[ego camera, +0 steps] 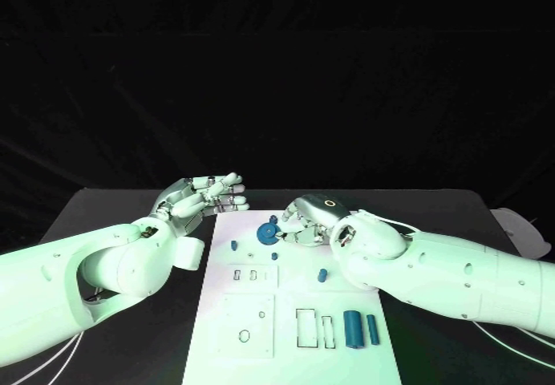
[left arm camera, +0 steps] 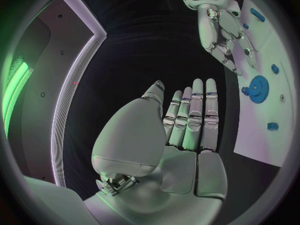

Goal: Assemble the parts on the task board

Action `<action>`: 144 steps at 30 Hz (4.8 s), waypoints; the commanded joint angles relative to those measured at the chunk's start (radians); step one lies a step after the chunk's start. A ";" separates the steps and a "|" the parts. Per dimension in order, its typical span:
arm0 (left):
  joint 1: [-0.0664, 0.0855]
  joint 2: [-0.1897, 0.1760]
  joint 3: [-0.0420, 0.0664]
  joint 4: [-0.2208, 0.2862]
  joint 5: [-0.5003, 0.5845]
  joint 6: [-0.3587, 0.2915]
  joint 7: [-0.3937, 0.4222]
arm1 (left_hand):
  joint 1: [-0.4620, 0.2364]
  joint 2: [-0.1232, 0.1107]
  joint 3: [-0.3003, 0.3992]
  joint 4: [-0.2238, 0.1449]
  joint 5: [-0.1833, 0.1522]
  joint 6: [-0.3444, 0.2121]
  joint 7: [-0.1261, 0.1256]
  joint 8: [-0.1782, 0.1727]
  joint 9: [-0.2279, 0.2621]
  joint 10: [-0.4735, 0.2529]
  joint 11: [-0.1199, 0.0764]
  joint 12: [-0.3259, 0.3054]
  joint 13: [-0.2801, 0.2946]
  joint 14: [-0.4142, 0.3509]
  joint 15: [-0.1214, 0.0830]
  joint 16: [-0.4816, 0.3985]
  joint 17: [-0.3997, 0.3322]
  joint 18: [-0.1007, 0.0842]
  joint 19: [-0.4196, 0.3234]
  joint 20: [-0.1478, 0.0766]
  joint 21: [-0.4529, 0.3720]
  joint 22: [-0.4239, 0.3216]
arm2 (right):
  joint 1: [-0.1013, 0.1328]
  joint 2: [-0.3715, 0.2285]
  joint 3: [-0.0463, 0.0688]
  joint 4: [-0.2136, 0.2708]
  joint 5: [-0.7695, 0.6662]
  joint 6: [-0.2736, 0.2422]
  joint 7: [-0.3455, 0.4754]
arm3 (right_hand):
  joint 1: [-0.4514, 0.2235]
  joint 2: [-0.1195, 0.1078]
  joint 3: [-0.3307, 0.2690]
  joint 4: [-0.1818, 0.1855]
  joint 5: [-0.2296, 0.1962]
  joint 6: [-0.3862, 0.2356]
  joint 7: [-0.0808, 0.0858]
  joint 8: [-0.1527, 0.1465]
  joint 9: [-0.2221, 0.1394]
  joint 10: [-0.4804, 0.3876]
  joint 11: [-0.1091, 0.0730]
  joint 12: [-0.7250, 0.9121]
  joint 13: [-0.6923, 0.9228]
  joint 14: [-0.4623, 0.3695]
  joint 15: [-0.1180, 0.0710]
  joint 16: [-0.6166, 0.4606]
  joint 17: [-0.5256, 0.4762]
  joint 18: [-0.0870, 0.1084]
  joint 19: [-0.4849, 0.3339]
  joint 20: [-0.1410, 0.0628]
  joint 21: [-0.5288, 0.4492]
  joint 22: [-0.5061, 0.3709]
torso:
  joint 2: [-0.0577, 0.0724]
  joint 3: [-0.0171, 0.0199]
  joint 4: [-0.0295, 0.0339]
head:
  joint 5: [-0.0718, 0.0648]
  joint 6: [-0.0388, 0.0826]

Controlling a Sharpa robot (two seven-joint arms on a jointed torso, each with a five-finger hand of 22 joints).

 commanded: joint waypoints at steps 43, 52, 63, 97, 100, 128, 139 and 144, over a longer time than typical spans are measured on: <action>0.000 0.025 0.000 -0.043 0.001 0.026 0.002 | 0.008 0.001 -0.004 -0.002 -0.004 -0.004 0.004 -0.007 -0.001 -0.004 0.005 -0.006 -0.001 -0.003 0.006 -0.007 0.002 0.004 -0.003 0.006 -0.004 -0.002 | -0.029 -0.294 0.002 -0.072 0.364 0.088 0.341 | 0.176 -0.018 0.025 -0.112 -0.035 -0.027 0.012 -0.048 -0.007 -0.072 0.012 -0.074 0.047 0.080 0.011 -0.025 0.166 0.016 -0.003 0.007 -0.081 0.144 | -0.024 0.0067 -0.0316 | -0.023 -0.014; 0.000 0.024 0.000 -0.043 0.001 0.026 0.002 | 0.009 0.000 -0.004 -0.002 -0.004 -0.004 0.005 -0.007 -0.001 -0.004 0.005 -0.007 -0.001 -0.003 0.006 -0.008 0.003 0.004 -0.003 0.007 -0.004 -0.002 | -0.038 -0.260 0.002 -0.108 0.371 0.090 0.339 | 0.176 -0.004 0.029 -0.110 -0.049 -0.016 0.011 -0.044 -0.008 -0.065 0.012 -0.068 0.052 0.081 0.012 -0.023 0.171 0.014 0.002 0.008 -0.077 0.149 | -0.025 0.0080 -0.0321 | -0.015 -0.017; 0.000 0.022 0.000 -0.043 0.001 0.025 0.001 | 0.009 0.000 -0.004 -0.002 -0.004 -0.004 0.005 -0.007 -0.001 -0.004 0.005 -0.007 -0.001 -0.003 0.006 -0.008 0.003 0.004 -0.003 0.007 -0.004 -0.002 | -0.039 -0.239 0.002 -0.128 0.377 0.091 0.333 | 0.180 0.011 0.037 -0.113 -0.059 0.006 0.007 -0.035 -0.007 -0.054 0.008 -0.058 0.063 0.083 0.009 -0.020 0.178 0.013 0.008 0.006 -0.072 0.156 | -0.024 0.0080 -0.0326 | -0.012 -0.019; 0.000 0.020 0.000 -0.043 0.001 0.025 -0.001 | 0.011 0.001 -0.004 -0.004 -0.004 -0.005 0.006 -0.008 -0.001 -0.005 0.006 -0.008 -0.001 -0.004 0.006 -0.009 0.003 0.005 -0.003 0.007 -0.004 -0.003 | -0.046 -0.221 0.002 -0.143 0.378 0.096 0.337 | 0.194 0.055 0.071 -0.129 -0.098 0.114 -0.037 0.023 0.008 -0.015 -0.029 -0.024 0.099 0.088 -0.020 -0.011 0.197 0.005 0.032 -0.017 -0.048 0.183 | -0.024 0.0093 -0.0325 | -0.006 -0.027; 0.000 0.020 0.000 -0.043 0.001 0.024 -0.001 | 0.011 0.001 -0.004 -0.004 -0.004 -0.005 0.006 -0.008 -0.001 -0.005 0.006 -0.008 -0.001 -0.004 0.006 -0.009 0.003 0.005 -0.003 0.007 -0.004 -0.003 | -0.046 -0.221 0.002 -0.142 0.378 0.083 0.339 | 0.198 0.067 0.081 -0.134 -0.126 0.129 -0.048 0.036 0.014 -0.005 -0.039 -0.016 0.108 0.089 -0.029 -0.010 0.201 0.003 0.037 -0.026 -0.043 0.189 | -0.023 0.0095 -0.0327 | -0.006 -0.027; 0.000 0.027 -0.001 -0.068 0.001 0.026 -0.004 | 0.011 0.001 -0.005 -0.004 -0.004 -0.006 0.007 -0.010 -0.001 -0.006 0.007 -0.009 -0.001 -0.004 0.007 -0.011 0.004 0.005 -0.003 0.007 -0.004 -0.003 | -0.025 -0.155 0.003 0.160 0.180 -0.027 0.098 | 0.157 0.085 0.101 -0.122 -0.112 0.126 -0.060 0.059 0.029 0.022 -0.051 0.004 0.135 0.092 -0.042 -0.005 0.211 -0.006 0.062 -0.043 -0.015 0.218 | -0.035 0.0080 -0.0283 | 0.039 -0.051; 0.000 0.037 -0.003 -0.072 0.002 0.028 -0.005 | 0.011 0.001 -0.005 -0.004 -0.004 -0.006 0.007 -0.010 -0.001 -0.006 0.007 -0.009 -0.001 -0.004 0.007 -0.011 0.004 0.005 -0.003 0.007 -0.004 -0.003 | -0.043 -0.012 -0.015 0.132 0.085 0.006 0.040 | 0.156 0.085 0.101 -0.122 -0.111 0.126 -0.060 0.059 0.029 0.022 -0.051 0.005 0.135 0.092 -0.042 -0.005 0.210 -0.006 0.060 -0.043 -0.018 0.216 | -0.032 0.0077 -0.0299 | 0.058 -0.060; 0.000 0.039 -0.003 -0.072 0.002 0.028 -0.005 | 0.011 0.001 -0.005 -0.004 -0.004 -0.006 0.007 -0.010 -0.001 -0.006 0.007 -0.009 -0.001 -0.004 0.007 -0.011 0.004 0.005 -0.003 0.007 -0.004 -0.003 | -0.061 0.027 -0.022 0.109 0.054 0.034 0.016 | 0.154 0.083 0.101 -0.122 -0.112 0.123 -0.059 0.059 0.029 0.021 -0.051 0.004 0.134 0.092 -0.042 -0.006 0.209 -0.005 0.058 -0.043 -0.020 0.214 | -0.033 0.0077 -0.0297 | 0.061 -0.063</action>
